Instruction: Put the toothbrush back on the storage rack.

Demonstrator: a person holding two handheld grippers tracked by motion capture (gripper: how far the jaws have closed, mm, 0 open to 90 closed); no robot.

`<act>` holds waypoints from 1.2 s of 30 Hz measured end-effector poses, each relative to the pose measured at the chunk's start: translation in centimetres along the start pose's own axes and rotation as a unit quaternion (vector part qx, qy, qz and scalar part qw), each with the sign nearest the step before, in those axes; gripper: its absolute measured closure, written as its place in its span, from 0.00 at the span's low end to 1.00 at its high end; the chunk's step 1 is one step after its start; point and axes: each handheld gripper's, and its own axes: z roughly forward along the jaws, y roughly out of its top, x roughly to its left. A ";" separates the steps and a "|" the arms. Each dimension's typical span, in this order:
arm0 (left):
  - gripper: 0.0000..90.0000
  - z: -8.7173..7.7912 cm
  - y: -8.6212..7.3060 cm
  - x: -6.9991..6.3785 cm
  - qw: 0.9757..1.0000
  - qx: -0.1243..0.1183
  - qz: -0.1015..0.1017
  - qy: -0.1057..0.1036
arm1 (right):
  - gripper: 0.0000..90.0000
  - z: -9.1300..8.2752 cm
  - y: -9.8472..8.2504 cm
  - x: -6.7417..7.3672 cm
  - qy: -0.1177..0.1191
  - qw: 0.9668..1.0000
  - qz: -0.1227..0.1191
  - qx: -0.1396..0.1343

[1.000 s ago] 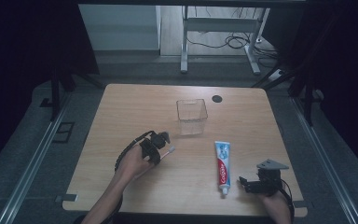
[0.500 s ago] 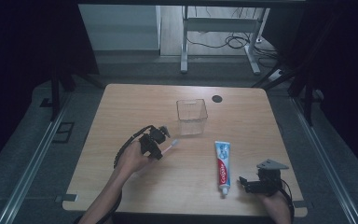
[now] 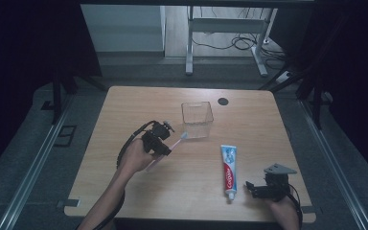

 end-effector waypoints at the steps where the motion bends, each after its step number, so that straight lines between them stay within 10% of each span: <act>1: 0.88 0.0 0.0 0.0 1.000 0.000 0.000 0.000 | 0.00 0.0 0.0 0.0 0.000 1.000 0.000 0.000; 17: 0.88 -3.0 1.6 0.7 0.996 -0.092 -0.007 -0.004 | 0.00 0.0 0.0 0.0 0.000 1.000 -0.001 0.000; 36: 0.88 -4.1 5.1 2.1 0.981 -0.191 -0.027 0.014 | 0.00 0.0 0.0 0.0 0.000 1.000 0.000 0.000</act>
